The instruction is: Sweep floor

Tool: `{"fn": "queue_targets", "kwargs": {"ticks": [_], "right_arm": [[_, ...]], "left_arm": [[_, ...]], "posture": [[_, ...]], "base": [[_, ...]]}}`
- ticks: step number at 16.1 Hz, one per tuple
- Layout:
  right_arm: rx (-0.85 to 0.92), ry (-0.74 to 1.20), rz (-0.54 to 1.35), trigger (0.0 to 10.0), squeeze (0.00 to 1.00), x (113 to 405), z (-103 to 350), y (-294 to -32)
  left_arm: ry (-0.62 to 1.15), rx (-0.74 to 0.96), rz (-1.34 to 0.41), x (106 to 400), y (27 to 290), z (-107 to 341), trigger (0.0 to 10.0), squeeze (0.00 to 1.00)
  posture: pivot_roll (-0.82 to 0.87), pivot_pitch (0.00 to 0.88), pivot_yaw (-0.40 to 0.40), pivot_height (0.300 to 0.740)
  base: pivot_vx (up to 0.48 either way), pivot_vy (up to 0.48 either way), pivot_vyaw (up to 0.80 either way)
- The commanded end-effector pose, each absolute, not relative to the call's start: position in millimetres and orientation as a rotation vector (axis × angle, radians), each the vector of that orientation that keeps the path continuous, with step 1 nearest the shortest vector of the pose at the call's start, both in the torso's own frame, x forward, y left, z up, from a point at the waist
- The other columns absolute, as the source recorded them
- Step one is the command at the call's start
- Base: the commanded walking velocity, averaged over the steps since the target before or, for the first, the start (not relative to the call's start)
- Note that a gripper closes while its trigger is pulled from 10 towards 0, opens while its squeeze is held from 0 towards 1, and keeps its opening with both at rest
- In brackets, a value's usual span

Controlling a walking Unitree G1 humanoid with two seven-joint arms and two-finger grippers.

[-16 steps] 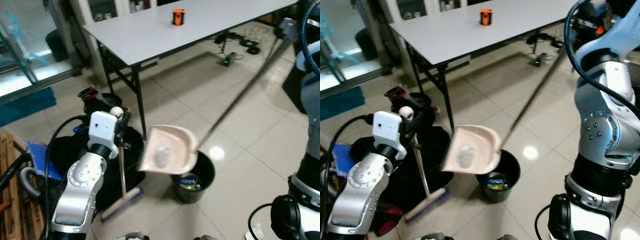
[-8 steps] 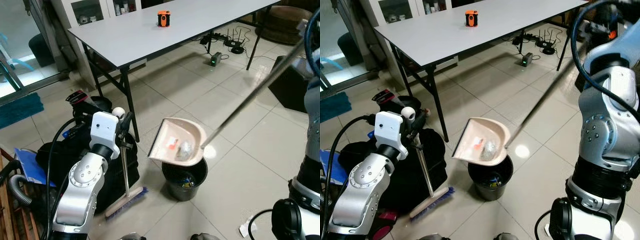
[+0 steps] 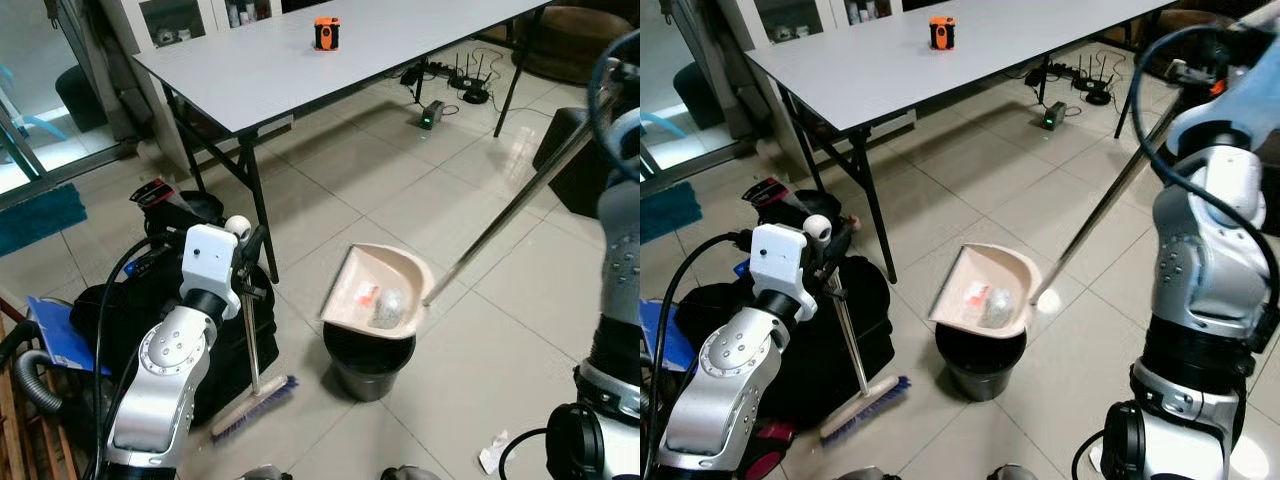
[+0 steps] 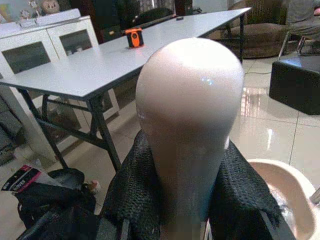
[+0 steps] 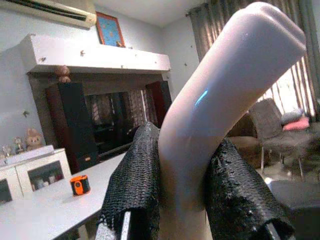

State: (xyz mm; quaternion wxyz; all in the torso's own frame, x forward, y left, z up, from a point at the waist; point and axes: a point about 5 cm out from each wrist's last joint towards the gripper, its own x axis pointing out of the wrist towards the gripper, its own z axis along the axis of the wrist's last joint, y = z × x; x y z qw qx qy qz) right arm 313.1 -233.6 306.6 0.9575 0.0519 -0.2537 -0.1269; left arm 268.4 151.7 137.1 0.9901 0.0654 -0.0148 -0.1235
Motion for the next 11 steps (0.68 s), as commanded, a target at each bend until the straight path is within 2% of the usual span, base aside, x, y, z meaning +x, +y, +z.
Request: {"fn": "queue_targets", "kwargs": {"ticks": [1,6,11], "right_arm": [[0.065,-0.584,-0.227,10.0,0.0,312.4,316.8,-228.6],[-0.03,-0.616,-0.128,10.0,0.0,320.2,309.3,-206.5],[-0.13,-0.631,0.032,10.0,0.0,322.9,294.2,-169.1]], "left_arm": [[-0.06,0.142,-0.25,266.3,151.9,144.6,10.0,0.0],[-0.063,0.149,-0.253,264.9,151.3,145.4,10.0,0.0],[-0.063,0.151,-0.251,264.3,151.0,145.9,10.0,0.0]], "posture": [[-0.01,0.075,0.068,0.74],[-0.01,0.083,0.067,0.74],[0.0,0.085,0.064,0.74]], "base": [[0.0,0.0,0.0],[0.0,0.0,0.0],[0.0,0.0,0.0]]}}
